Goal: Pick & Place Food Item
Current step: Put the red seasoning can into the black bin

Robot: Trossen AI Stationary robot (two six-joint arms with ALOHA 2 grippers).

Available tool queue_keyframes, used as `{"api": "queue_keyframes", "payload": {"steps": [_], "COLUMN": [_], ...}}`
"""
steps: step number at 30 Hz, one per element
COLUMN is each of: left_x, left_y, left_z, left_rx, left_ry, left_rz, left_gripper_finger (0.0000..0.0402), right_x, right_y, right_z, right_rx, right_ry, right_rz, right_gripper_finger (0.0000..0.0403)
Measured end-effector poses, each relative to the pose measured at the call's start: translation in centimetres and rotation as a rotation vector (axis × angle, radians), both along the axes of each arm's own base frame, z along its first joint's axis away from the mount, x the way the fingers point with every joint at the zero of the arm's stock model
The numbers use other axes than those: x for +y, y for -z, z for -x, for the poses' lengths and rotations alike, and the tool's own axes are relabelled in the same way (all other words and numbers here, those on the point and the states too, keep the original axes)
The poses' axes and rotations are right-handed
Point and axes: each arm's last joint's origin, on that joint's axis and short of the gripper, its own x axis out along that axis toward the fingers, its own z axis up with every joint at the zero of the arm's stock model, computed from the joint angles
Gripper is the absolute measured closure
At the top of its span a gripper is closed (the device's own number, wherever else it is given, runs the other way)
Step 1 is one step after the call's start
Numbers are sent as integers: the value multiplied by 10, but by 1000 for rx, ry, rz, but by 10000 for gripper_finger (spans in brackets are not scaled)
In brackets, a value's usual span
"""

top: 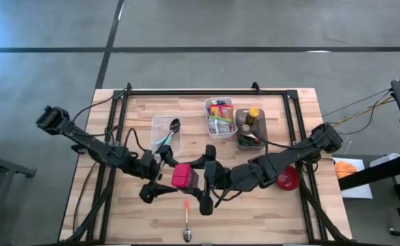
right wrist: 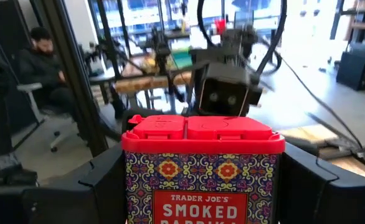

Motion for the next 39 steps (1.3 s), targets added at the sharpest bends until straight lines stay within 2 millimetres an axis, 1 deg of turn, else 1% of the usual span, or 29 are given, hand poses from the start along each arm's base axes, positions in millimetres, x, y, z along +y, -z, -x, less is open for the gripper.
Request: {"api": "queue_keyframes", "payload": {"steps": [4, 9, 13, 16, 21, 29, 34, 39], "left_x": [0, 0, -1, -1, -1, -2, -2, -2], "left_y": [-2, -2, -2, -2, -1, 0, 0, -1], "left_z": [0, 0, 0, 1, 1, 1, 1, 1], "left_rx": [-34, -57, -63, -61, -57, -46, -32, -20], "left_ry": [-6, -19, -15, 0, 3, 10, 21, 30], "left_rz": [-40, -106, -122, -110, -102, -96, -52, -12], "left_gripper_finger": [41, 41, 41, 41, 41, 41, 41, 41], "right_x": [0, 2, 3, 1, -3, -6, 1, 4], "right_y": [-3, -5, 2, 8, 12, 12, 12, 11], "right_z": [0, -1, -4, -10, -15, -16, -12, -10], "right_rx": [-33, -53, -38, -26, -22, -18, -18, -17], "right_ry": [-5, -54, -53, -40, 4, 18, 16, 12], "right_rz": [8, -2, 9, 17, 30, 35, 47, 58], "right_gripper_finger": [122, 122, 122, 122, 122, 122, 122, 122]}}
